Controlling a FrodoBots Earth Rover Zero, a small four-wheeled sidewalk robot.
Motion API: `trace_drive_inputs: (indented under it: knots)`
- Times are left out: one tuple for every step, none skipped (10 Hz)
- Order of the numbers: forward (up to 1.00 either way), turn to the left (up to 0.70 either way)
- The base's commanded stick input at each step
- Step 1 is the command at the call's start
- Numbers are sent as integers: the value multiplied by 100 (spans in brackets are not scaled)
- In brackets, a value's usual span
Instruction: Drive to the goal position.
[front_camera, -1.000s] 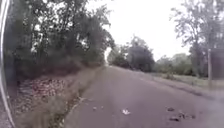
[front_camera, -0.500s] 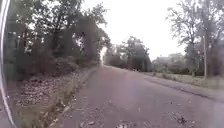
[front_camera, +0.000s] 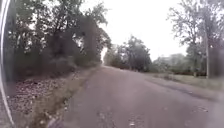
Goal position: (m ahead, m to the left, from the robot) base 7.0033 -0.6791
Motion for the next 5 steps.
trace_drive_inputs:
  knots:
    - [70, 0]
    - [70, 0]
    - [70, 0]
    - [70, 0]
    - [70, 0]
